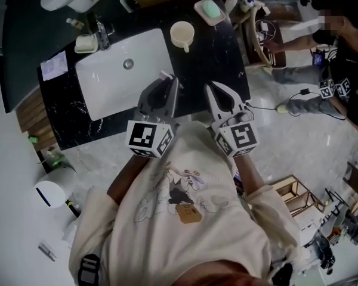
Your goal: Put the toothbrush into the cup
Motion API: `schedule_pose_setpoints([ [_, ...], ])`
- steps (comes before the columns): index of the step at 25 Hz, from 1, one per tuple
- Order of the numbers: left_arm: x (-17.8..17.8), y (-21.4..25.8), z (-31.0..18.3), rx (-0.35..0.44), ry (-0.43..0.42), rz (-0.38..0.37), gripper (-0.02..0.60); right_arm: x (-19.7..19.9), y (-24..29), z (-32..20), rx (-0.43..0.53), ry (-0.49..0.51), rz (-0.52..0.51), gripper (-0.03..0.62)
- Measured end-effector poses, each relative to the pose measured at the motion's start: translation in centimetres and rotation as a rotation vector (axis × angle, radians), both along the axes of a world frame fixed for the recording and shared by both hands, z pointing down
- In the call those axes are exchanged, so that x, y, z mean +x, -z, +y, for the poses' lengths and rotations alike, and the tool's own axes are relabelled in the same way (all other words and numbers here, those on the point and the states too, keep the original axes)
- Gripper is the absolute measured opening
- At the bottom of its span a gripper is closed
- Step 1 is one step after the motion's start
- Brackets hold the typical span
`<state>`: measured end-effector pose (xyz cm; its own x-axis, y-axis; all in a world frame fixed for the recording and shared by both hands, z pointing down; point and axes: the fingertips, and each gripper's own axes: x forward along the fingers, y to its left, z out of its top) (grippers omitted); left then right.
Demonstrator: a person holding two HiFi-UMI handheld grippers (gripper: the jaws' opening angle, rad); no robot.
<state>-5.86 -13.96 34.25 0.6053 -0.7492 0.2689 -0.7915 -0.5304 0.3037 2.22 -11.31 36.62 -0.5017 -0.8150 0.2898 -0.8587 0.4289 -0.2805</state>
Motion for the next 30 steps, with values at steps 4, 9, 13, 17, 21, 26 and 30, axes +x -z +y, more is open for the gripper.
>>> schedule_pose_setpoints([
  [4,1.3,-0.5,-2.8,-0.004,0.025,-0.029,0.038,1.3,-1.0,-2.3,-0.028,0.027,-0.019,0.018],
  [9,2.5,-1.5,-6.0,-0.017,0.056,-0.036,0.038,2.0,-2.2,-5.8,-0.046,0.064,-0.027,0.018],
  [13,2.9,-2.1,-7.8,-0.023,0.086,-0.044,0.038,2.1,-2.9,-7.6,-0.062,0.107,-0.034,0.018],
  [17,2.8,-2.2,-9.6,-0.022,0.124,-0.05,0.038,2.4,-3.5,-9.0,-0.073,0.138,-0.029,0.018],
  [21,2.6,-2.2,-11.1,-0.012,0.16,-0.055,0.038,2.7,-4.0,-10.3,-0.085,0.156,-0.036,0.018],
  [26,2.6,-2.3,-12.8,-0.005,0.195,-0.067,0.038,3.1,-4.3,-11.9,-0.087,0.176,-0.043,0.018],
  [30,2.9,-1.9,-14.3,0.009,0.215,-0.068,0.038,3.5,-4.6,-13.1,-0.093,0.187,-0.051,0.018],
])
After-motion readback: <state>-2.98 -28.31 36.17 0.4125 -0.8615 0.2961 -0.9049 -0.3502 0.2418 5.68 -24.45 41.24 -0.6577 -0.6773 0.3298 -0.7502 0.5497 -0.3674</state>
